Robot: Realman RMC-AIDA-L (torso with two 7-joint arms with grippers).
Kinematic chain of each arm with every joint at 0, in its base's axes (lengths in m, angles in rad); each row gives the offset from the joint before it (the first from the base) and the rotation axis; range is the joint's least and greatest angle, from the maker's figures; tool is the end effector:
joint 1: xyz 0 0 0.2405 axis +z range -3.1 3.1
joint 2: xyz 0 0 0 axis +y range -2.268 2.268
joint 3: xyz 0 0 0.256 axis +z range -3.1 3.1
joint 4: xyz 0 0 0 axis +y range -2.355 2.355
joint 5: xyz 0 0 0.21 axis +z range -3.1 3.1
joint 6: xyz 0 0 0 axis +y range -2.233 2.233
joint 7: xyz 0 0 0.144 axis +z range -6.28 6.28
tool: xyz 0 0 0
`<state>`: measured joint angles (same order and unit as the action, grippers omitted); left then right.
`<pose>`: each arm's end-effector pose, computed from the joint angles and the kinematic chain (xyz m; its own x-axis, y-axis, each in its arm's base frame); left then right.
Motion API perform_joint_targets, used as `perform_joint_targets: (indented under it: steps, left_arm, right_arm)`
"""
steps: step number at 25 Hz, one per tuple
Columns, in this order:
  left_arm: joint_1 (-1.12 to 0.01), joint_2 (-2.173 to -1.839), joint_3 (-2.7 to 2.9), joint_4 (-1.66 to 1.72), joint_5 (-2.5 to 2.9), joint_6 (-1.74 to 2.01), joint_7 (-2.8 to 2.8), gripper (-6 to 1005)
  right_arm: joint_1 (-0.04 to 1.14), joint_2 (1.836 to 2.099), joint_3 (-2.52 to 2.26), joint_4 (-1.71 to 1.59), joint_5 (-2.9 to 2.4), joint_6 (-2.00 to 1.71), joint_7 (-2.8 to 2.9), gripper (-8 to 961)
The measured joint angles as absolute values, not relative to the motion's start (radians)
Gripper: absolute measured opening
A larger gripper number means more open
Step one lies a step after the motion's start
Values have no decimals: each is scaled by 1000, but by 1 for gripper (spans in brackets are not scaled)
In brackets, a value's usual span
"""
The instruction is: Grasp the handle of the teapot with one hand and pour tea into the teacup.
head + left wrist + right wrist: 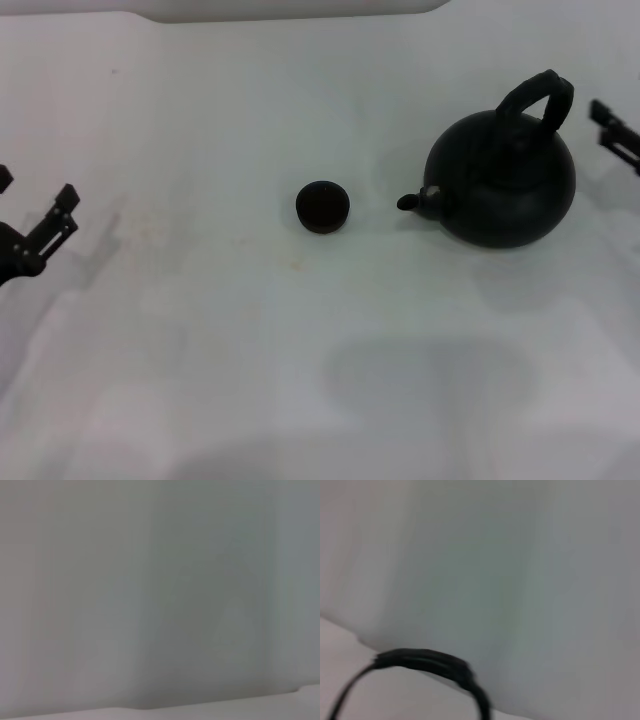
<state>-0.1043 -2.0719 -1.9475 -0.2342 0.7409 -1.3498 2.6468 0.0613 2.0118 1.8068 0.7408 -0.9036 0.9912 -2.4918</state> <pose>-0.3739 0.2209 -0.0105 0.6962 0.0803 0.7134 0.6839 -0.3763 -0.6251 0.3475 0.2870 0.0314 0.8800 -0.0362 -0.4737 -0.4299 -0.4850 -0.7616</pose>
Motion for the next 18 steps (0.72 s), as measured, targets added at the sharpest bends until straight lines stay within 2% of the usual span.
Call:
perform_joint_targets:
  steps: [9, 18]
  left_arm:
    - [-109, -2075, -2076, -235, 724, -1300, 2671, 848]
    - [-115, -2075, -2091, -236, 465, -1333, 2665, 847]
  right_arm:
    - [40, 2013, 2076, 598, -836, 1056, -2546, 733]
    - [31, 2014, 2251, 494, -636, 1086, -2568, 732]
